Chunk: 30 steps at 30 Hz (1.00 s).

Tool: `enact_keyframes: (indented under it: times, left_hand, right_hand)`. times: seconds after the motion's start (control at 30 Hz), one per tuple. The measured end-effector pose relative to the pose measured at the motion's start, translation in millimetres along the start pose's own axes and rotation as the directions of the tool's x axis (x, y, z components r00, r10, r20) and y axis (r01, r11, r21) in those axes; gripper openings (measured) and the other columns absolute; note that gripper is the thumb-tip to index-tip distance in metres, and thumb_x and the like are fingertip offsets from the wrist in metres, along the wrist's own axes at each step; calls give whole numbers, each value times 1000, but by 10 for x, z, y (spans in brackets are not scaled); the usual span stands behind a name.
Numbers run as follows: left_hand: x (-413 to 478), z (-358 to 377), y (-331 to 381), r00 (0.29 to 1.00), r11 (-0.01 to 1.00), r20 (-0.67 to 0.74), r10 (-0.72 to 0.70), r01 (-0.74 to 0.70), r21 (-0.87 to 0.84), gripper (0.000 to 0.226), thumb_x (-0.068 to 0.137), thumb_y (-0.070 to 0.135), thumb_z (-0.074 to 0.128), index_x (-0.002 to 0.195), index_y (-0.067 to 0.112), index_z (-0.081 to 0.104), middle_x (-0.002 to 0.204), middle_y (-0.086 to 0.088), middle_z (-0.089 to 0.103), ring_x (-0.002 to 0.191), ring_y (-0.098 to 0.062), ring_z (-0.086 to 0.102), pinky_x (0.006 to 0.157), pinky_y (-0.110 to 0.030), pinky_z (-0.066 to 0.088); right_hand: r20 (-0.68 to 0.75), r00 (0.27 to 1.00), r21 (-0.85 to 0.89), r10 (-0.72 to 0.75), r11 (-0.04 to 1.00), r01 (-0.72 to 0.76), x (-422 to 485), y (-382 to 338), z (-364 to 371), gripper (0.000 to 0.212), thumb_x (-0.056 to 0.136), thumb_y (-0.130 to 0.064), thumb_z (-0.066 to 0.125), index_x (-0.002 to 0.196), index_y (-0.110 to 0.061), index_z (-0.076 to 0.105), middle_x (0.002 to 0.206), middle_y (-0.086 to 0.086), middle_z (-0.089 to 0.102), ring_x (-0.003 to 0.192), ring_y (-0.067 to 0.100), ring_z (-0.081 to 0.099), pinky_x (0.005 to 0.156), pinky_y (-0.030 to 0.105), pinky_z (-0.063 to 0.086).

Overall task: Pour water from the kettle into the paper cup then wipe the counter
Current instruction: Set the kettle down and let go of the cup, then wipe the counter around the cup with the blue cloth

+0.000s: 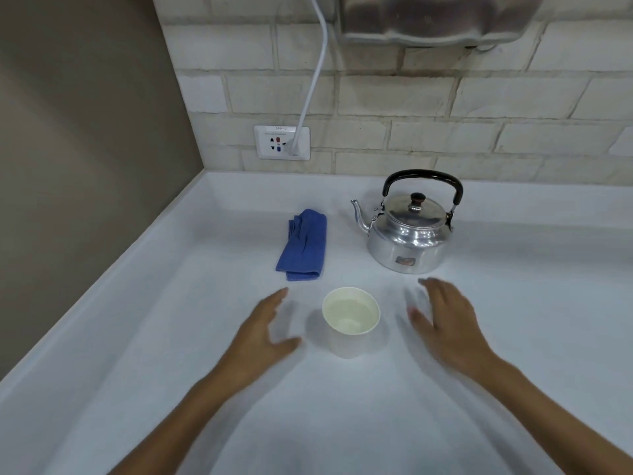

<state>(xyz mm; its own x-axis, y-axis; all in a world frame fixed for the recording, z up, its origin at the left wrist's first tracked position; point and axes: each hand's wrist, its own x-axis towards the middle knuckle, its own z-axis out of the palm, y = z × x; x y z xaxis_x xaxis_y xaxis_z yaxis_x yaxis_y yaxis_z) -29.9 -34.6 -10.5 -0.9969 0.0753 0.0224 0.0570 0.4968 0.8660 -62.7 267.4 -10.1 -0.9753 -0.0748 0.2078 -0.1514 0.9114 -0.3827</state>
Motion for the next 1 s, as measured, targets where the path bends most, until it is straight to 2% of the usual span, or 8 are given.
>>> enact_keyframes:
  times: [0.13,0.3,0.4,0.5,0.7,0.83,0.93,1.0]
  left_hand:
    - [529,-191,89,976,989,-193,105,-82,120,52,83,10,64,131,17,45,129,7,47,111,-7,45,93,-19,34]
    - [1382,-8,222,955,936,-151,255,-204,286,36,91,6,48,127,8,50,134,-10,51,121,-23,49,101,-24,35]
    - [1837,175,158,964,840,-74,255,-183,511,42,96,16,38,137,7,37,147,-13,36,133,-28,35,109,-33,27]
    - [2126,315,-21,994,690,4,113,-82,719,52,98,27,26,145,7,14,156,-13,8,143,-29,11,116,-41,16]
    - [2287,540,-121,998,637,12,63,-49,769,49,99,24,21,141,-1,19,155,-21,10,143,-32,5,118,-43,9]
    - [2077,845,36,957,592,180,228,-283,754,44,97,14,26,135,-8,28,152,-23,20,142,-33,11,117,-45,10]
    - [1757,844,59,909,647,252,332,-413,641,45,99,18,25,140,2,26,154,-15,21,142,-27,17,116,-33,6]
    - [1506,682,-27,854,596,313,415,-515,616,44,98,20,27,140,7,30,153,-11,24,142,-25,19,115,-31,11]
  right_hand:
    - [141,987,-128,82,990,-64,-313,44,318,62,94,-47,24,145,-17,8,157,4,4,144,20,-1,118,36,2]
    - [106,991,-151,88,986,-71,-345,24,341,63,93,-49,17,145,-20,-3,157,0,-5,141,11,-13,118,34,-6]
    - [100,991,-141,89,987,-74,-356,-2,331,63,93,-49,18,143,-21,-8,156,-3,-8,137,6,-19,116,31,-10]
    - [112,989,-152,95,985,-77,-365,-8,327,63,93,-49,15,139,-22,-18,155,-5,-14,137,7,-24,114,30,-14]
    - [137,986,-203,99,977,-70,-351,-41,329,68,81,-55,-9,139,-21,-20,153,-3,-19,136,10,-26,116,34,-12]
    - [130,987,-217,96,974,-66,-347,-43,334,70,79,-55,-9,139,-20,-17,155,-2,-13,137,10,-23,117,35,-9]
    - [122,989,-186,86,981,-63,-342,-16,328,73,80,-56,-6,143,-20,-8,155,-2,-9,138,9,-18,118,35,-6]
    - [125,989,-185,82,981,-58,-344,5,326,71,82,-56,-5,143,-21,-8,154,-4,-10,138,9,-18,118,34,-6]
